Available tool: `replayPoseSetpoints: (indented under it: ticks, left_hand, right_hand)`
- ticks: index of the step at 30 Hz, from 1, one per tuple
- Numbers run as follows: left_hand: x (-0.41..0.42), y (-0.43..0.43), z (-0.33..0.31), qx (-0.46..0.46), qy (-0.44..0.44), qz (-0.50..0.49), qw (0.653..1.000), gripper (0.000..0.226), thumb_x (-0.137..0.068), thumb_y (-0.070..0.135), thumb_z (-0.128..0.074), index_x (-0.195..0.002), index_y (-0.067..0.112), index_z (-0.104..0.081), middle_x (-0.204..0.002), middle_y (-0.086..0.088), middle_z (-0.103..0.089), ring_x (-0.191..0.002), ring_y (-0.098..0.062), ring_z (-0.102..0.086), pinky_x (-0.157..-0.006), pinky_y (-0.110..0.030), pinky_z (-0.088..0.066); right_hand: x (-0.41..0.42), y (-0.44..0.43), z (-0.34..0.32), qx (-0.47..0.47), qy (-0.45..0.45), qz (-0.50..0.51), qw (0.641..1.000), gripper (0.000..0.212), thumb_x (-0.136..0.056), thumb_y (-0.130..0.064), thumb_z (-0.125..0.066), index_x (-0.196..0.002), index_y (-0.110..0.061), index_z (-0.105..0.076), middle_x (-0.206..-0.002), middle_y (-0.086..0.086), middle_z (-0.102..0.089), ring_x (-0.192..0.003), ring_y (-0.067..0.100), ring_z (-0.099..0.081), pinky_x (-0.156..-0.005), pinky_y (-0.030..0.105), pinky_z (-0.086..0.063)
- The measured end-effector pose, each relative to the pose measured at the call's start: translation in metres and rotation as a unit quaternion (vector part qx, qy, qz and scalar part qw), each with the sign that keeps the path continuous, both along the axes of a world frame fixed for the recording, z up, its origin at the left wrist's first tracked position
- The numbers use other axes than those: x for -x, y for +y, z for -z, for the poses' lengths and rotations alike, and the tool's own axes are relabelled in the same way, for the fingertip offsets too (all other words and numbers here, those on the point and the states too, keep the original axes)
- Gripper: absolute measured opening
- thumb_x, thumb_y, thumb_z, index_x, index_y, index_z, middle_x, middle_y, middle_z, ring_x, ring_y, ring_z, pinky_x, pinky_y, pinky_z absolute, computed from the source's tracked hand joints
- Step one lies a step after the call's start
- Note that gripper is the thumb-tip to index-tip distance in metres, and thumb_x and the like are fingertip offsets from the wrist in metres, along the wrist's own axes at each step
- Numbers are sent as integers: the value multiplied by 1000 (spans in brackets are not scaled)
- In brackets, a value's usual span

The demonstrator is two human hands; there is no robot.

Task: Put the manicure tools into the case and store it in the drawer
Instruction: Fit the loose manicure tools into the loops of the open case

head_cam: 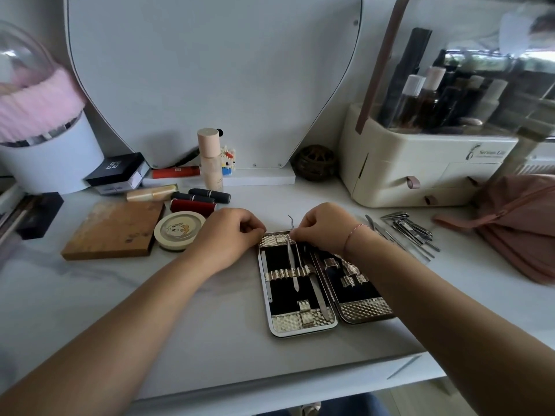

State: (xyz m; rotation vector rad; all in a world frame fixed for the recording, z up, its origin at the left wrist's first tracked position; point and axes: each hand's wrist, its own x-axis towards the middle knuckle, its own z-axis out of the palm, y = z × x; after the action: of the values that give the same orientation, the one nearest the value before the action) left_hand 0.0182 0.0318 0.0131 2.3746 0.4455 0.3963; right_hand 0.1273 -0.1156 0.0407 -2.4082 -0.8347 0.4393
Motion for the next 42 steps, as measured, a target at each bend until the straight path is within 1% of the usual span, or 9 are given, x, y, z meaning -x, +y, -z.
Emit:
replayPoseSetpoints:
  ticks: [6, 13, 21, 24, 27, 29, 33, 37, 42]
  left_hand:
    - [1, 1, 0, 7, 0, 2, 1000, 7, -83, 23, -66, -86, 23, -72, -83, 8, -68, -79, -3, -60, -67, -16, -43]
    - [0, 1, 0, 10, -2, 2, 1000, 6, -83, 21, -66, -85, 23, -72, -83, 8, -69, -80, -3, -60, -68, -15, -43]
    - [0, 1, 0, 11, 2, 2, 1000, 6, -83, 22, -66, -85, 24, -72, -83, 8, -69, -79, -2, -60, -67, -13, -42]
    - [0, 1, 0, 12, 2, 5, 1000, 7, -83, 22, -65, -85, 24, -72, -84, 9, -70, -81, -2, -60, -70, -16, -44]
    - [1, 1, 0, 17, -1, 8, 1000, 7, -84, 22, -65, -85, 25, -72, -84, 9, -70, -83, -3, -61, -73, -19, -46]
    - [0, 1, 0, 18, 0, 8, 1000, 7, -83, 22, -66, -84, 26, -72, -84, 10, -70, -83, -2, -61, -73, -19, -46]
    - [0, 1, 0, 20, 1, 4, 1000, 6, -83, 23, -66, -84, 26, -72, -85, 9, -70, -83, -3, -62, -77, -24, -49]
    - [0, 0, -1, 15, 3, 8, 1000, 7, -84, 23, -66, -87, 24, -72, -86, 10, -69, -83, -2, -60, -72, -18, -45]
    - [0, 0, -1, 14, 5, 4, 1000, 7, -83, 22, -66, -87, 24, -72, -86, 8, -70, -83, -4, -61, -73, -18, -45]
  right_hand:
    - [-4, -4, -3, -5, 13, -18, 1000, 19, -79, -24, -70, -66, -12, -63, -54, -3, -52, -50, 7, -46, -49, 19, -38]
    - [0, -4, -4, 17, -25, -28, 999, 26, -78, -24, -68, -56, -18, -55, -54, -6, -50, -49, 4, -44, -43, 13, -34]
    - [7, -7, -12, 83, -57, -102, 990, 21, -78, -25, -69, -60, -17, -61, -56, -4, -55, -50, 6, -47, -50, 17, -38]
    - [0, -8, -13, 45, -43, -84, 995, 22, -74, -30, -74, -60, -19, -62, -56, -7, -54, -51, 4, -46, -50, 18, -37]
    - [-13, 0, -8, -43, -71, -23, 996, 17, -75, -31, -74, -75, -15, -70, -59, -10, -52, -53, 3, -45, -52, 18, -35]
    - [-17, 8, -4, -60, -74, -8, 995, 17, -76, -30, -73, -81, -13, -73, -60, -10, -54, -56, 4, -47, -53, 17, -35]
    - [-20, 15, 0, -40, -61, -17, 997, 15, -76, -27, -72, -81, -12, -75, -65, -2, -62, -61, 8, -52, -54, 16, -38]
    - [-18, 14, -4, -21, -62, -27, 997, 12, -75, -23, -72, -77, -12, -75, -55, -8, -56, -52, 6, -48, -51, 16, -37]
    - [-16, 14, -6, 10, -73, -40, 996, 10, -73, -20, -70, -72, -11, -75, -52, -5, -56, -51, 8, -47, -52, 20, -39]
